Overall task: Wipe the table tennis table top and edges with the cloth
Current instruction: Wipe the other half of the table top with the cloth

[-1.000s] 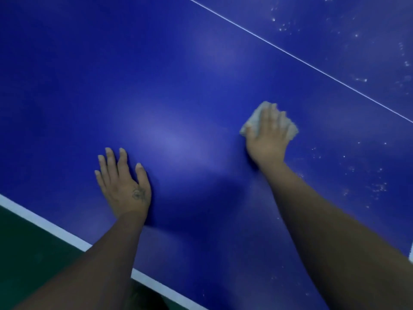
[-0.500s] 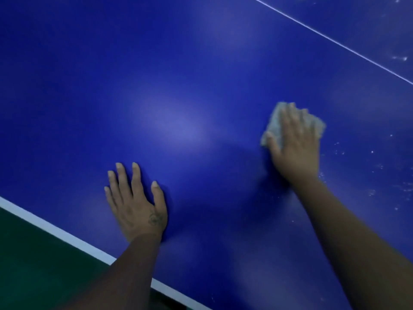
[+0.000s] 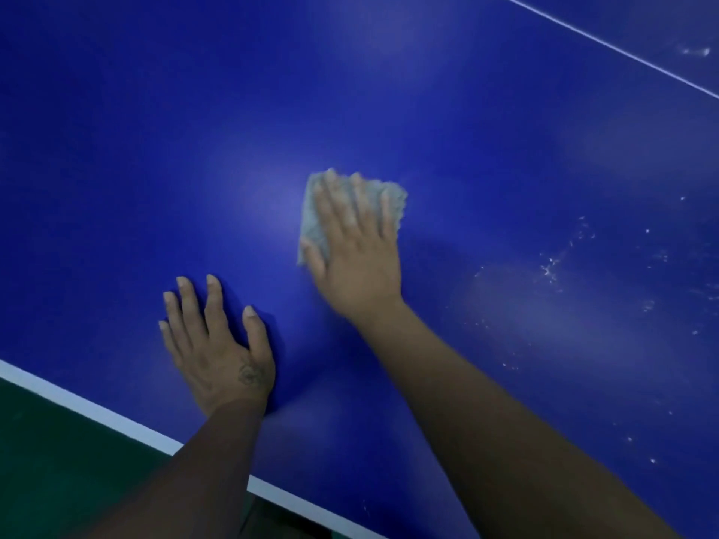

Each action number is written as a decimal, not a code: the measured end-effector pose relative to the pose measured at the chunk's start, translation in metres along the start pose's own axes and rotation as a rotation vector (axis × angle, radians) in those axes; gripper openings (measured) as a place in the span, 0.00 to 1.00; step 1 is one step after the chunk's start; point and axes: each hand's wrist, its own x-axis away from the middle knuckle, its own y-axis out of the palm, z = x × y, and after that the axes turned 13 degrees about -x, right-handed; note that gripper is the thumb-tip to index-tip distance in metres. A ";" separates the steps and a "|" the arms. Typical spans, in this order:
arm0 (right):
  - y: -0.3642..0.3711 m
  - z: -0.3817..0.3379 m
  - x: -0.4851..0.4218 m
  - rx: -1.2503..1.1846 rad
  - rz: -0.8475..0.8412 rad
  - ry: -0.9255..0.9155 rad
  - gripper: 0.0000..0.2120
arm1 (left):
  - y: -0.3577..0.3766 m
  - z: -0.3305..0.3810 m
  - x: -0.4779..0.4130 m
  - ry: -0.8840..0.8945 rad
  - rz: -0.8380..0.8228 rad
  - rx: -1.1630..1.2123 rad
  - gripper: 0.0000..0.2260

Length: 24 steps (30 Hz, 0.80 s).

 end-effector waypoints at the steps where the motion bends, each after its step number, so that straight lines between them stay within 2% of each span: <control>1: 0.001 0.000 0.015 -0.009 -0.016 -0.062 0.32 | 0.000 0.000 -0.001 -0.001 0.006 0.000 0.29; 4: -0.011 0.032 0.044 -0.022 -0.029 -0.168 0.31 | 0.000 0.001 0.000 -0.011 0.005 0.002 0.29; 6: -0.033 0.073 0.049 0.009 -0.033 -0.126 0.32 | 0.000 0.001 0.001 -0.008 0.002 0.003 0.29; 8: -0.061 0.121 0.051 0.053 -0.017 0.016 0.33 | 0.002 -0.001 0.001 -0.003 0.004 -0.003 0.29; 11: -0.096 0.170 0.064 0.097 0.077 0.326 0.33 | 0.003 -0.002 0.001 0.003 0.025 0.001 0.28; 14: -0.097 0.164 0.058 0.075 0.153 0.541 0.33 | 0.003 -0.001 0.002 0.008 0.041 0.014 0.28; 16: -0.082 0.131 0.037 0.080 0.159 0.586 0.33 | 0.002 -0.002 0.003 0.015 0.054 0.014 0.27; 18: -0.059 0.086 0.022 0.095 0.105 0.489 0.33 | 0.000 -0.001 0.003 0.016 0.052 0.019 0.27; 21: -0.023 0.012 0.028 0.068 -0.010 0.216 0.35 | -0.004 0.001 0.004 -0.004 0.045 0.031 0.27; 24: -0.021 0.002 0.054 0.036 -0.105 0.027 0.34 | -0.008 -0.002 0.004 0.020 0.004 0.061 0.27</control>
